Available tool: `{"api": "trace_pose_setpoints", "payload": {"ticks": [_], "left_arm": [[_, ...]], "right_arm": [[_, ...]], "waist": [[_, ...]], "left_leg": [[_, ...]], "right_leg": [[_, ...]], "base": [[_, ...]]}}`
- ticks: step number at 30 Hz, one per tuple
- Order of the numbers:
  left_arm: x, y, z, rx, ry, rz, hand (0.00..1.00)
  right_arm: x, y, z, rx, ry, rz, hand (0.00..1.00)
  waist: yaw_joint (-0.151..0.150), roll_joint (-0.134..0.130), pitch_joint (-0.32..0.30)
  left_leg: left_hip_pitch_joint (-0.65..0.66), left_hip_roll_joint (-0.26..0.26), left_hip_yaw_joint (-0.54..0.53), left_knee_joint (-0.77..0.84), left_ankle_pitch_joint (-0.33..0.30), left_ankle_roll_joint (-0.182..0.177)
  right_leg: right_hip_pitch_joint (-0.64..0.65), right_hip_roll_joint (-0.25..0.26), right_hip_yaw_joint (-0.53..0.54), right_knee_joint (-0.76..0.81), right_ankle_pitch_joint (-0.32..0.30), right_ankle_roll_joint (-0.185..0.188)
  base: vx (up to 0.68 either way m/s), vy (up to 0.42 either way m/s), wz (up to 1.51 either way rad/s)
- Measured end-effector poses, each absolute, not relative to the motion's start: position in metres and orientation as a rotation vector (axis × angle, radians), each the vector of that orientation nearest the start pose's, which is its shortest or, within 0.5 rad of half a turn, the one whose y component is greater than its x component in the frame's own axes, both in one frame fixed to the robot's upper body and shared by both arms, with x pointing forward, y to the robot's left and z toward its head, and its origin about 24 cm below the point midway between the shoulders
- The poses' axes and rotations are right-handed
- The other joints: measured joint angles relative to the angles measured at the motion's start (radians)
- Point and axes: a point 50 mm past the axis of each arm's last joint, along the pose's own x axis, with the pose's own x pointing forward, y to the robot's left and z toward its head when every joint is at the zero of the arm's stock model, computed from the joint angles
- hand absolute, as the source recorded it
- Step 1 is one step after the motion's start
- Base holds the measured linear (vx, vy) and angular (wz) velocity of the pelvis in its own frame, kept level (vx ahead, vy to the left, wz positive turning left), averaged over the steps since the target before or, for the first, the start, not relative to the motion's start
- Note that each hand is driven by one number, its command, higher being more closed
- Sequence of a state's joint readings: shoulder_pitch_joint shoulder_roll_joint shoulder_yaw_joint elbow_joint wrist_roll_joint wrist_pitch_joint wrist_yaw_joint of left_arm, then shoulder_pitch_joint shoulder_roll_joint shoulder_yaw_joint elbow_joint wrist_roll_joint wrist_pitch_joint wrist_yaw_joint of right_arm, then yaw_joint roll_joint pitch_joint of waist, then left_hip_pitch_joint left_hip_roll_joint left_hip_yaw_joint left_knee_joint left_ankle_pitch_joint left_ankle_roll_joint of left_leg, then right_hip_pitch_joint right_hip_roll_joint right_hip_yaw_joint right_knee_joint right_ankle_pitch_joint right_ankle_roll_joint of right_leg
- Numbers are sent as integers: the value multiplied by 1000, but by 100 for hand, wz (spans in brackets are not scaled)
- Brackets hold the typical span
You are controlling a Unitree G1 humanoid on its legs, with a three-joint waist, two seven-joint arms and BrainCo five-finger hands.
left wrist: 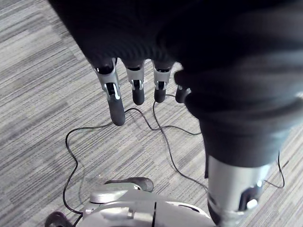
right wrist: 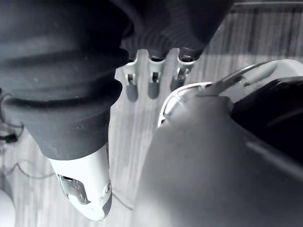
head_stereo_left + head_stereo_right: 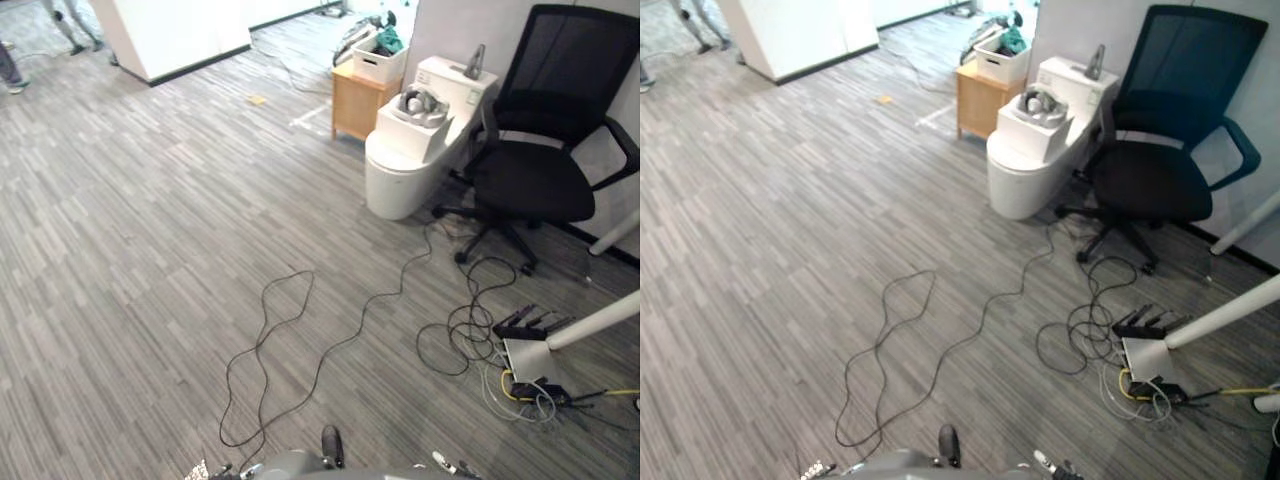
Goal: Organize washtable
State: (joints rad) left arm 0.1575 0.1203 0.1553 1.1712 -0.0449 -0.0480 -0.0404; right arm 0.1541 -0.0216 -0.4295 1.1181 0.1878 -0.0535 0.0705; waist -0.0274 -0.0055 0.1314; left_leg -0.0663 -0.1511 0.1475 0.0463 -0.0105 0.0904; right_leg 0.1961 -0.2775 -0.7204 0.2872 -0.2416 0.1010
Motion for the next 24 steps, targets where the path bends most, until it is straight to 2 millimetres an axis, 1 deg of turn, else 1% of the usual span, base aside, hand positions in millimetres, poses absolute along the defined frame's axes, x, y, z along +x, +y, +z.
{"api": "trace_pose_setpoints", "payload": {"ticks": [1,2,3,4,5,6,7,8,9,10,11,12,13,14,15,16,17,18,19,20,21,23,24], "left_arm": [[37,213,-171,-58,1257,243,0],[36,212,-171,-61,1259,242,0],[32,215,-171,-57,1265,251,0],[32,216,-171,-61,1262,258,0],[29,214,-171,-76,1265,266,0],[25,213,-172,-82,1292,266,0],[26,213,-172,-85,1287,267,0],[32,214,-171,-85,1261,269,0],[33,215,-171,-86,1256,273,0],[33,216,-171,-89,1254,281,0],[31,220,-170,-94,1251,299,0],[32,226,-168,-87,1241,311,0],[38,226,-168,-86,1225,306,0],[38,228,-168,-87,1228,318,0],[34,231,-167,-112,1222,353,0],[30,232,-167,-129,1226,372,0],[26,231,-168,-142,1233,385,0],[22,229,-168,-167,1238,398,0],[19,228,-169,-187,1243,411,0],[18,228,-169,-196,1246,412,0],[17,228,-169,-201,1250,411,0],[16,228,-169,-216,1250,422,0],[16,228,-169,-224,1251,428,0]], "right_arm": [[44,-207,-170,396,1128,-517,0],[44,-208,-170,394,1126,-517,0],[42,-205,-171,401,1140,-515,0],[38,-201,-172,410,1151,-517,0],[34,-205,-170,402,1134,-540,0],[29,-208,-170,396,1141,-548,0],[25,-207,-171,416,1147,-565,0],[21,-206,-171,412,1162,-559,0],[21,-204,-171,414,1163,-555,0],[22,-203,-171,417,1162,-553,0],[23,-199,-172,423,1171,-541,0],[28,-192,-174,435,1173,-522,0],[27,-201,-172,434,1155,-539,0],[30,-203,-172,426,1161,-532,0],[28,-193,-176,420,1224,-501,0],[26,-186,-177,426,1249,-493,0],[26,-187,-177,418,1252,-484,0],[27,-189,-177,412,1251,-471,0],[28,-190,-177,405,1254,-463,0],[28,-190,-177,403,1257,-462,0],[28,-189,-177,403,1261,-457,0],[34,-188,-177,404,1254,-451,0],[34,-188,-177,405,1252,-453,0]], "waist": [[0,5,-1],[-4,13,-5],[-15,-22,-19],[-11,-33,-21],[-7,-7,-24],[-18,-9,-21],[-17,16,-24],[-13,8,-26],[-10,4,-26],[-12,0,-28],[-12,-49,-38],[-15,-73,-45],[-11,-7,-40],[-14,-38,-32],[13,-75,-28],[28,-83,-38],[37,-81,-41],[44,-72,-46],[42,-70,-50],[41,-68,-52],[42,-69,-55],[43,-69,-55],[42,-70,-55]], "left_leg": [[-4,-7,-10,-14,-1,0],[-7,-9,-12,-21,-4,-5],[-6,-28,-2,-11,-43,-25],[-19,-30,2,56,-60,14],[-11,-7,-37,109,-96,25],[5,-31,-127,125,-34,71],[16,-33,-152,124,-33,62],[30,-42,-208,117,-27,52],[33,-46,-223,107,-24,48],[32,-53,-252,87,-30,33],[31,-68,-259,90,-72,-31],[-35,-98,-270,212,-93,31],[-139,-48,-382,429,-187,49],[-155,-72,-371,469,-205,18],[-130,-99,-376,442,-205,0],[-112,-103,-396,420,-187,-2],[-100,-105,-409,409,-171,-6],[-79,-108,-449,388,-148,-6],[-58,-111,-490,364,-123,-10],[-57,-111,-512,352,-109,-13],[-54,-111,-548,326,-82,-24],[-48,-112,-599,291,-44,-40],[-42,-117,-640,262,-20,-57]], "right_leg": [[10,5,-22,-9,3,12],[10,13,-38,-20,1,14],[11,-16,-62,-44,-4,18],[12,-37,-74,-19,-12,11],[14,-41,-54,86,2,-9],[-15,-57,80,224,10,-43],[-47,-49,185,277,2,-55],[-98,12,438,332,-19,-35],[-117,37,524,337,-31,-18],[-140,86,663,318,-46,5],[-162,103,795,256,-49,10],[-183,87,831,235,-53,22],[-203,132,840,211,-77,71],[-190,115,852,195,-83,79],[-172,96,842,146,-79,60],[-142,104,790,83,-75,42],[-122,105,768,57,-67,31],[-77,121,739,1,-45,6],[-49,130,705,-39,-24,-27],[-42,136,690,-51,-15,-40],[-43,144,678,-61,-5,-56],[-42,154,658,-69,0,-62],[-32,158,632,-79,7,-57]], "base": [[-124,-38,52],[-109,-17,77],[-15,-8,70],[74,-42,71],[92,-2,112],[78,22,129],[39,76,175],[28,26,126],[10,8,150],[-12,-19,130],[-12,-19,134],[36,-47,138],[50,-18,124],[14,-59,111],[-45,-105,83],[-53,-153,65],[-3,-165,77],[18,-147,82],[29,-142,88],[14,-139,90],[-5,-130,88],[-42,-128,84],[-79,-131,91]]}}
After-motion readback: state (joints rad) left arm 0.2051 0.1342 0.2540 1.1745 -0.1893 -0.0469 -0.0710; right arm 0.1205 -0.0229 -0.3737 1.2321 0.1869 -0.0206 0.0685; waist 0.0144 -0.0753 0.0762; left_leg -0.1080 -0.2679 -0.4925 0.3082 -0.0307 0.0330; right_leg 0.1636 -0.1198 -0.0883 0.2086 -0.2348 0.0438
